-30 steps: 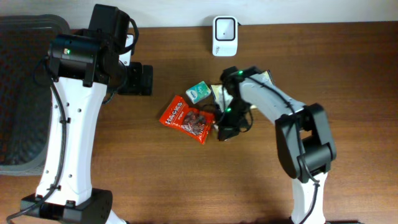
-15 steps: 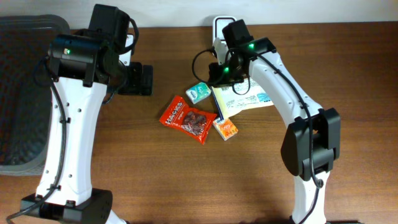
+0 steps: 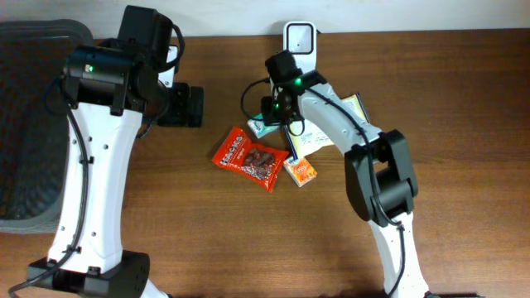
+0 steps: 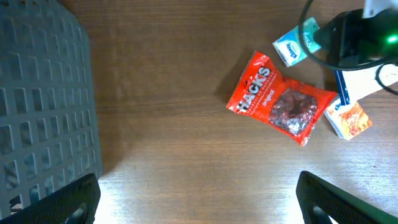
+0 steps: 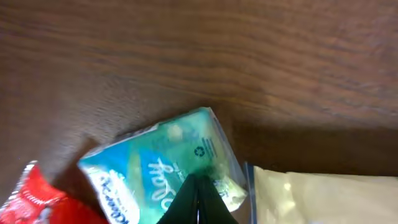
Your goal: Scan the item barcode
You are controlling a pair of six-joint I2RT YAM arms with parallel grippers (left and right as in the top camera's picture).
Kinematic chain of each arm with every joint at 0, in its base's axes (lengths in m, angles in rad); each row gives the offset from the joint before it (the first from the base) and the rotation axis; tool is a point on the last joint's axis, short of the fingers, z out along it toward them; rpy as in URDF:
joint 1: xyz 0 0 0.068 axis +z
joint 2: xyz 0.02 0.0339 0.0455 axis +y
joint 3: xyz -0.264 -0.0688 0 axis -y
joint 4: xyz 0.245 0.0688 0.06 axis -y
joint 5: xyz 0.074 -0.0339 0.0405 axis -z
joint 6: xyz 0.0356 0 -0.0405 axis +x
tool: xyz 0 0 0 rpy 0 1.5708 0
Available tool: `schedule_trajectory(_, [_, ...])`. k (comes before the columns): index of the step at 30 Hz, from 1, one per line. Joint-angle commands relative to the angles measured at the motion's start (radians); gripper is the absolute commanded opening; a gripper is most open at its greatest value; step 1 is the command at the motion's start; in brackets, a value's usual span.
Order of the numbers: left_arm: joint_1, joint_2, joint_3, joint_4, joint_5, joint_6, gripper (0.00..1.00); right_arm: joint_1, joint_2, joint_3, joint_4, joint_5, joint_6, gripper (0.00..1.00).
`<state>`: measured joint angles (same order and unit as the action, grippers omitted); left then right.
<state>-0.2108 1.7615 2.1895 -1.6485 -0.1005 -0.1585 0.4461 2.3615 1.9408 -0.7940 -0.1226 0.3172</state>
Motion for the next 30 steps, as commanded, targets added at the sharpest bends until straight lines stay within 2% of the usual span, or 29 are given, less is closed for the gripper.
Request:
schedule_trajectory(1, [0.002,-0.005,-0.002,0.002,0.007,-0.009,0.99,0.041,0.031,-0.011,-0.002,0.022,0.013,0.04])
schedule_trajectory(7, [0.002,-0.005,-0.002,0.002,0.007,-0.009,0.99,0.138,0.034,-0.011,-0.004,-0.092,0.013,0.04])
schedule_trajectory(13, [0.002,-0.005,-0.002,0.002,0.007,-0.009,0.99,0.211,0.023,-0.011,-0.043,-0.063,0.014,0.04])
schedule_trajectory(17, [0.002,-0.005,-0.002,0.002,0.007,-0.009,0.99,0.196,-0.03,0.066,-0.192,-0.071,0.013,0.04])
schedule_trajectory(22, [0.002,-0.005,-0.002,0.002,0.007,-0.009,0.99,0.125,-0.1,0.2,-0.404,0.058,0.013,0.04])
schedule_trajectory(26, [0.002,-0.005,-0.002,0.002,0.007,-0.009,0.99,0.058,-0.084,0.184,-0.462,0.055,0.013,0.04])
schedule_trajectory(30, [0.002,-0.005,-0.002,0.002,0.008,-0.009,0.99,0.054,-0.076,0.08,-0.401,0.01,0.014,0.04])
